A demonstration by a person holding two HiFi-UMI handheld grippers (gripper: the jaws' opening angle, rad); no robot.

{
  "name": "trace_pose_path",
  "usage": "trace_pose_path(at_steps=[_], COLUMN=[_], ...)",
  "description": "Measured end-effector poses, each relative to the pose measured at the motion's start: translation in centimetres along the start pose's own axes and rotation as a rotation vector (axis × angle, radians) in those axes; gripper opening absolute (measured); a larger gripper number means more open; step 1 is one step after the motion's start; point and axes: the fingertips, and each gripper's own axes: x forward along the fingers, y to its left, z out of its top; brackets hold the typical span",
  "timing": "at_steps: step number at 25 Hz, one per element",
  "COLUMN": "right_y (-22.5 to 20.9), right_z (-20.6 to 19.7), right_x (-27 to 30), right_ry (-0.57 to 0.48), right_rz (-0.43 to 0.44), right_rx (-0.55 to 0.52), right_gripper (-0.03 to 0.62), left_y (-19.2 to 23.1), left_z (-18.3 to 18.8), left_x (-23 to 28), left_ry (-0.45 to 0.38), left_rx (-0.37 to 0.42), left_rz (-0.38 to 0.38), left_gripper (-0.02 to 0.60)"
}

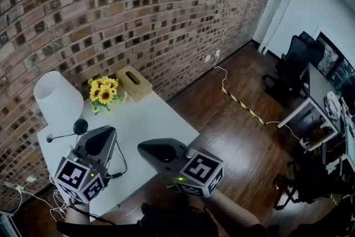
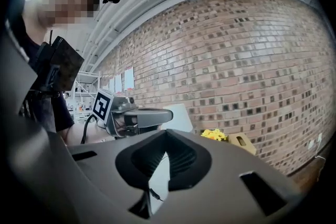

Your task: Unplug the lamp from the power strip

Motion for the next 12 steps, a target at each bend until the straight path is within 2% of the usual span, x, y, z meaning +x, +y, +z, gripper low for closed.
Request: trace_pose_path(at_steps=[5, 12], right_y=[-3.3, -7.5], right_z=[0.2, -0.3], right_x=[-4.6, -11.2], right_ry=[-0.036, -0.044], right_rz=[-0.078, -0.090], right_rx=[0.004, 0.007], right_gripper=[0.003, 0.003], left_y=[-4.0, -9.8], left_z=[0.4, 1.0], left_x=[4.0, 9.9], left_ry=[0.025, 0.043], left_rx=[0.022, 0.043], left_rz=[-0.075, -0.100], left_gripper=[0.014, 0.014])
